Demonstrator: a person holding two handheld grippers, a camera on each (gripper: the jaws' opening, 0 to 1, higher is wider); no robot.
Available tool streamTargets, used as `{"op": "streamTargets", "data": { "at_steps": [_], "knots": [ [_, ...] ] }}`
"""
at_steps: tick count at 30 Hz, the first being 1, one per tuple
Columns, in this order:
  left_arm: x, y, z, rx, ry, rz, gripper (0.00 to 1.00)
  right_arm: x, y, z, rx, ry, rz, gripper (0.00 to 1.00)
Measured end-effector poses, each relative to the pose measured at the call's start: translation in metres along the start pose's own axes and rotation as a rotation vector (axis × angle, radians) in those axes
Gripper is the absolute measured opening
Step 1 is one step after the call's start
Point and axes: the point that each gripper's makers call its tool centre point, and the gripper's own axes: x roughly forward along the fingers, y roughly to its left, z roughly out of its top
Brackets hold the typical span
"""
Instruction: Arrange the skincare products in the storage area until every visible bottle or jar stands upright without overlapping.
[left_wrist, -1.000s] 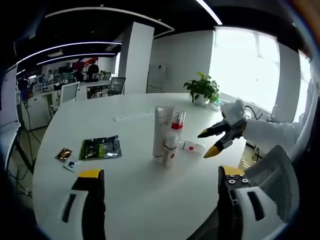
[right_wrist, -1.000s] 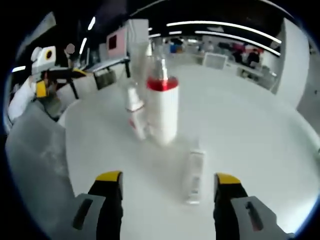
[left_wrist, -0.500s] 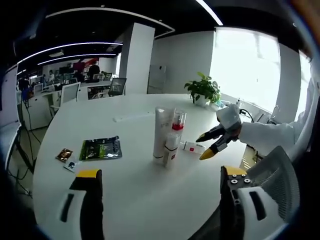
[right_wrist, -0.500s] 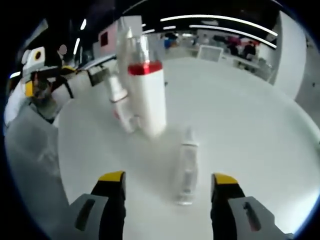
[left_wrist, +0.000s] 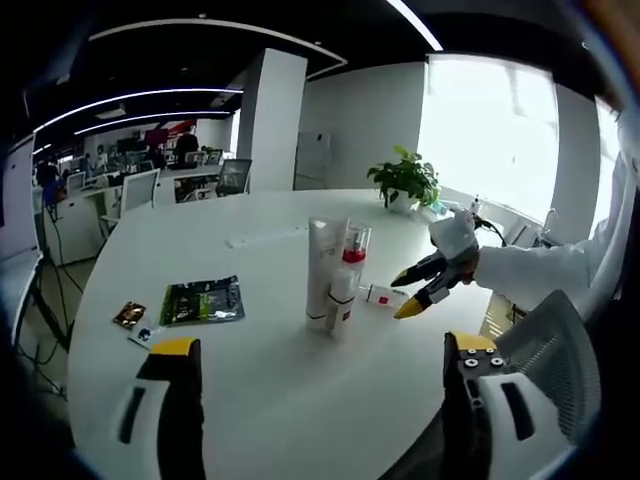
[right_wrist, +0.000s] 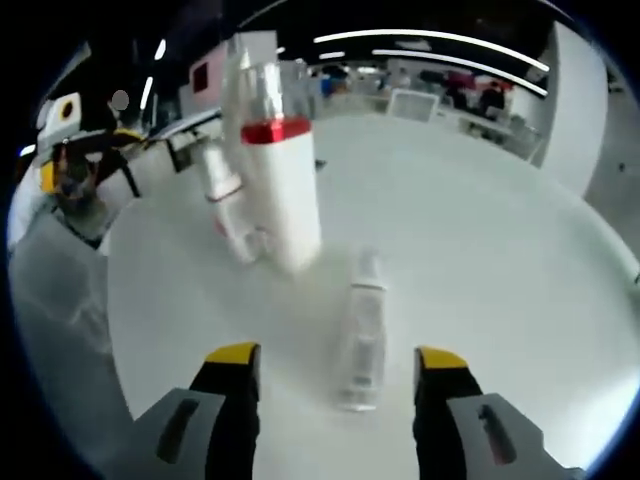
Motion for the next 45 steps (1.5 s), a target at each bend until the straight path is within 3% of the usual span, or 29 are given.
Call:
{"op": "streamTargets", "data": {
  "at_steps": [9, 27, 38, 45],
  "knots": [
    [-0.001, -0.011, 0.002, -0.007, -0.017, -0.033, 0.99, 0.002, 0.0, -0.007, 0.002, 0.014, -0.006, 0.58],
    [-0.002, -0.007, -0.001, -0.009, -0.012, -0.014, 0.99, 0.011, -0.004, -0.01, 0.016, 0.026, -0.003, 0.55],
    [0.0, -0.007, -0.005, -0.013, 0.003, -0.016, 0.99, 0.012, -0.01, -0.009, 0.026, 0.013, -0.017, 0.49],
    [0.001, -0.009, -0.006, -0.019, 0.009, -0.019, 0.99, 0.013, -0.014, -0.01, -0.012, 0.014, -0.045, 0.44]
  ]
}}
